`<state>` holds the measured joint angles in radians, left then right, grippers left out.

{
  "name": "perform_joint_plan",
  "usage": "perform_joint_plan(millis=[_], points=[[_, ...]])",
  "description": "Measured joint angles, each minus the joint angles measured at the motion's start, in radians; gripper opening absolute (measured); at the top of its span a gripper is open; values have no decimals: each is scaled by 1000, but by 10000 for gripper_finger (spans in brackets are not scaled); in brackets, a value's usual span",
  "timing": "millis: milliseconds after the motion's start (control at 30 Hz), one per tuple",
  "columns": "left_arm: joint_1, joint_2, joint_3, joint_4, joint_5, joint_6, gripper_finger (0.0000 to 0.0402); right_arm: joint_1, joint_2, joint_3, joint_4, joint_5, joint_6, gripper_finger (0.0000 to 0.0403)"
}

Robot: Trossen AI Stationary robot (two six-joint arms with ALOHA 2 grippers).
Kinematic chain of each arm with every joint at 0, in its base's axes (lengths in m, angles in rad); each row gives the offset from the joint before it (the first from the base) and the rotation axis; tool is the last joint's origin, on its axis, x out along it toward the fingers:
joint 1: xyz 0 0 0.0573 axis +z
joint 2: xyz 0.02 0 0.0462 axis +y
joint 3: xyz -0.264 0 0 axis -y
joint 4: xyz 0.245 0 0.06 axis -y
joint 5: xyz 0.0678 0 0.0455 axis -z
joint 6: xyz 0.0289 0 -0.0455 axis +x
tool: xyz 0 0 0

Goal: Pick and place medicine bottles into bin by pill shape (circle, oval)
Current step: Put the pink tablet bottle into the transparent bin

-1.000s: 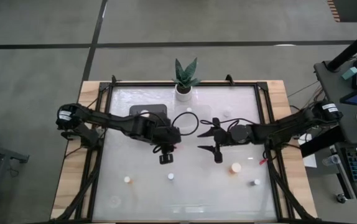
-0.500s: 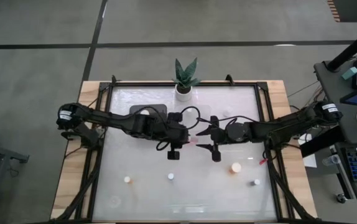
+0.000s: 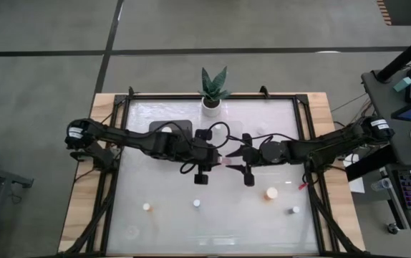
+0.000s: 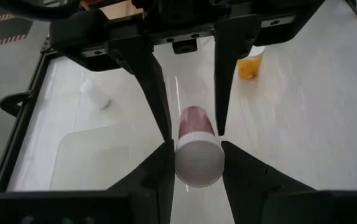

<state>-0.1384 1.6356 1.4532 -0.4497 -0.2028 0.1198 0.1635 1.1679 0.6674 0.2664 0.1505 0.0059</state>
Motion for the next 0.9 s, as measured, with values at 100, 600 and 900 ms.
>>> perform_joint_plan(millis=[100, 600, 900], points=[[0, 2, 0, 0, 0, 6, 94, 0, 0, 0, 0, 0, 1, 131], [0, 4, 0, 12, -8, 29, 179, 0, -1, -1, -2, 0, 29, 101], [0, -27, 0, -51, -16, 101, 212, -6, -1, 38, -140, 6, 85, 96]])
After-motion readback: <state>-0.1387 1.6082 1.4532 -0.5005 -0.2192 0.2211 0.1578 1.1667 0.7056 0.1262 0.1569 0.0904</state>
